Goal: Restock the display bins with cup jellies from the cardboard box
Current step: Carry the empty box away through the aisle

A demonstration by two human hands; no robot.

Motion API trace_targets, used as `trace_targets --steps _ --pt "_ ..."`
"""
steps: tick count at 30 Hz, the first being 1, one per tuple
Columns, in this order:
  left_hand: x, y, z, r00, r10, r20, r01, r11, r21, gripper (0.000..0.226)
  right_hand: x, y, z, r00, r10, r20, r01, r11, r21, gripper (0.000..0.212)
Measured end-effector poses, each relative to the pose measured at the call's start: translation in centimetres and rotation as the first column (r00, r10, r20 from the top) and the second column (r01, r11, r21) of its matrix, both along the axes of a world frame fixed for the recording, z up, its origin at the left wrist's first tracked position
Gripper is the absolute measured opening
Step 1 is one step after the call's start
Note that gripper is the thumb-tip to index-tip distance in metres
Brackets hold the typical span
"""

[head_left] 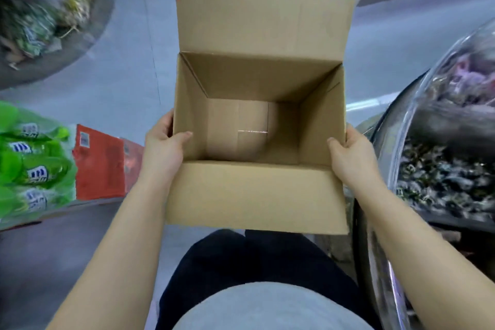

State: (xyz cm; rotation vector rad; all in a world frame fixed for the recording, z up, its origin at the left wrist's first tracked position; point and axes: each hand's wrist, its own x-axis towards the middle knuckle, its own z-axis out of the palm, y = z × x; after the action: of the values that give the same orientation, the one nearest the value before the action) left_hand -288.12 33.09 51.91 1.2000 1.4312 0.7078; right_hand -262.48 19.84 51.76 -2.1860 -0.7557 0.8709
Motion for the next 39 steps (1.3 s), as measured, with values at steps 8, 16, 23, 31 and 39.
trace_targets --steps 8,16,23,31,39 --pt "11.7 16.7 0.5 0.996 -0.081 0.044 0.08 0.997 0.015 0.046 9.4 14.5 1.0 0.996 -0.085 0.03 0.086 0.996 -0.026 0.029" --pt "28.3 35.7 1.2 0.907 -0.42 0.029 0.42 0.907 0.028 0.054 20.7 26.3 0.9 0.915 -0.402 0.034 0.403 0.915 -0.002 0.017" --pt "47.8 44.1 0.9 0.764 -0.644 0.025 0.644 0.765 0.015 0.049 32.2 30.6 2.0 0.76 -0.648 0.046 0.65 0.758 -0.048 0.017" --pt "74.8 46.8 0.5 0.614 -0.789 -0.037 0.789 0.611 0.059 0.049 55.0 32.1 1.4 0.609 -0.793 0.024 0.793 0.609 -0.012 0.02" --pt "97.1 48.6 1.5 0.552 -0.833 -0.043 0.834 0.55 0.052 0.044 75.6 33.3 3.5 0.567 -0.82 0.083 0.823 0.569 0.001 0.02"
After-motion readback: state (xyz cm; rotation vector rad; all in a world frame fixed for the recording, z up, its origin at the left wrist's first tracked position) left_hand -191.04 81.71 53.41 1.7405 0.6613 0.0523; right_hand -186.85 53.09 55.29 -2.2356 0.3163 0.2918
